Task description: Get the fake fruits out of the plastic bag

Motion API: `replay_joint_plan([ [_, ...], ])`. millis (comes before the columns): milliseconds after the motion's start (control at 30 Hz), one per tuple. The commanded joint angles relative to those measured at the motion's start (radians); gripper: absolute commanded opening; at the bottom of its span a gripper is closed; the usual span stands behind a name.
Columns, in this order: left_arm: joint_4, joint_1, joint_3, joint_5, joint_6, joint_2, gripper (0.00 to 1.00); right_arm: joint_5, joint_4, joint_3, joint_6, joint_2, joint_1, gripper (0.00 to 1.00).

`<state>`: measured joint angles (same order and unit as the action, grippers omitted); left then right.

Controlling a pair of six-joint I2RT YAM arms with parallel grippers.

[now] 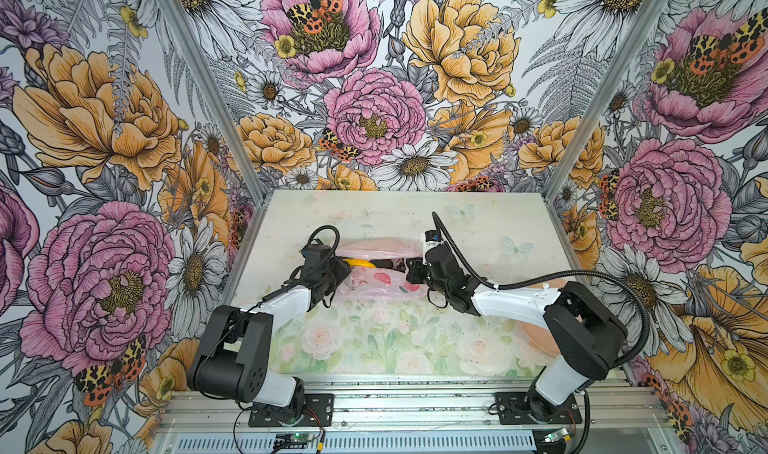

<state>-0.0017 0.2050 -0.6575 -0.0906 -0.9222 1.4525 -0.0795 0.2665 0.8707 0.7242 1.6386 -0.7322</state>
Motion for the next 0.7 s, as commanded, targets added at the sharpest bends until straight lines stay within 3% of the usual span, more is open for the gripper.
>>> replay_joint_plan([
  [0,0.025,-0.028,0.013,-0.027,0.036,-0.041,0.30,0.056,0.068,-0.034,0.049,-0.048,0.054,0.00],
  [233,0.065,-0.023,0.117,-0.061,0.110,-0.194,0.00,0.187,0.169,-0.030,0.197,0.003,0.179,0.00],
  [433,0.204,-0.020,0.258,-0.118,0.165,-0.319,0.00,0.312,0.240,0.030,0.368,0.106,0.296,0.00],
  [533,0.270,-0.022,0.315,-0.145,0.181,-0.366,0.00,0.339,0.237,0.050,0.401,0.134,0.344,0.00],
  [667,0.277,-0.005,0.346,-0.104,0.217,-0.409,0.00,0.355,0.194,0.084,0.398,0.138,0.386,0.00],
])
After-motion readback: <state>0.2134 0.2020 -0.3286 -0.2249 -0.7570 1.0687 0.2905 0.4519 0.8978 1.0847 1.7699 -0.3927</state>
